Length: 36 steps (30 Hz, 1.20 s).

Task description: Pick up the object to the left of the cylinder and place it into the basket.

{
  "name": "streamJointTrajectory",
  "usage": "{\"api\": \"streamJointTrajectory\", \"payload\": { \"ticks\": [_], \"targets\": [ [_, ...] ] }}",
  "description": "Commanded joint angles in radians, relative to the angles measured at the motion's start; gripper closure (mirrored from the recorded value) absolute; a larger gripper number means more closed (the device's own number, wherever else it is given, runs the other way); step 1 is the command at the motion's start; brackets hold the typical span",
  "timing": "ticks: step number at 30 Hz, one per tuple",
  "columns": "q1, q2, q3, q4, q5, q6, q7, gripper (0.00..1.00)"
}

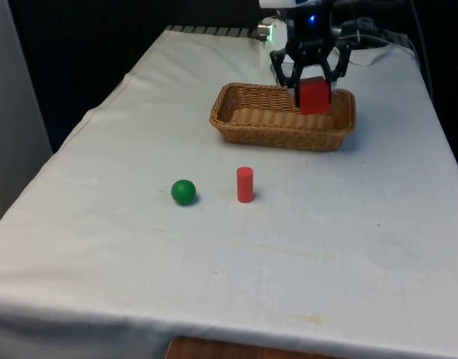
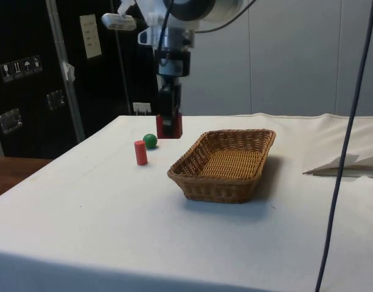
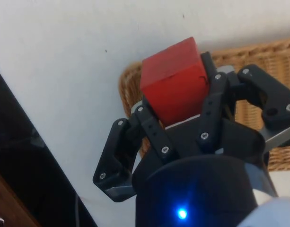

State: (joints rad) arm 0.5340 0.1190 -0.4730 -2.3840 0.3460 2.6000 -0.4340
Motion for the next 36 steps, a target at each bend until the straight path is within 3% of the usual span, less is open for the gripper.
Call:
{"api": "streamJointTrajectory", "payload": {
  "ticks": [1,6,7,14,15,16,22,23,25,31,32,36],
  "targets": [
    [0.001,-0.018,-0.008,-0.027,-0.018,0.017,0.000,0.98],
    [0.000,-0.053,-0.021,-0.077,-0.030,0.032,-0.025,0.98],
    [0.000,-0.051,-0.017,-0.068,-0.007,0.018,-0.036,0.98],
    [-0.001,-0.095,-0.037,-0.126,-0.088,0.036,-0.027,0.98],
    [0.000,-0.094,-0.034,-0.119,-0.065,0.021,-0.038,0.98],
    [-0.002,-0.099,-0.039,-0.131,-0.097,0.036,-0.026,0.98],
    [-0.004,-0.129,-0.050,-0.163,-0.158,0.036,-0.022,0.98],
    [-0.001,-0.132,-0.049,-0.158,-0.133,0.021,-0.038,0.98],
    [-0.005,-0.138,-0.055,-0.175,-0.180,0.035,-0.022,0.98],
    [-0.004,-0.143,-0.063,-0.203,-0.202,0.044,-0.034,0.98],
    [-0.001,-0.146,-0.062,-0.193,-0.184,0.024,-0.040,0.98],
    [-0.005,-0.140,-0.068,-0.225,-0.212,0.058,-0.049,0.98]
  ]
}}
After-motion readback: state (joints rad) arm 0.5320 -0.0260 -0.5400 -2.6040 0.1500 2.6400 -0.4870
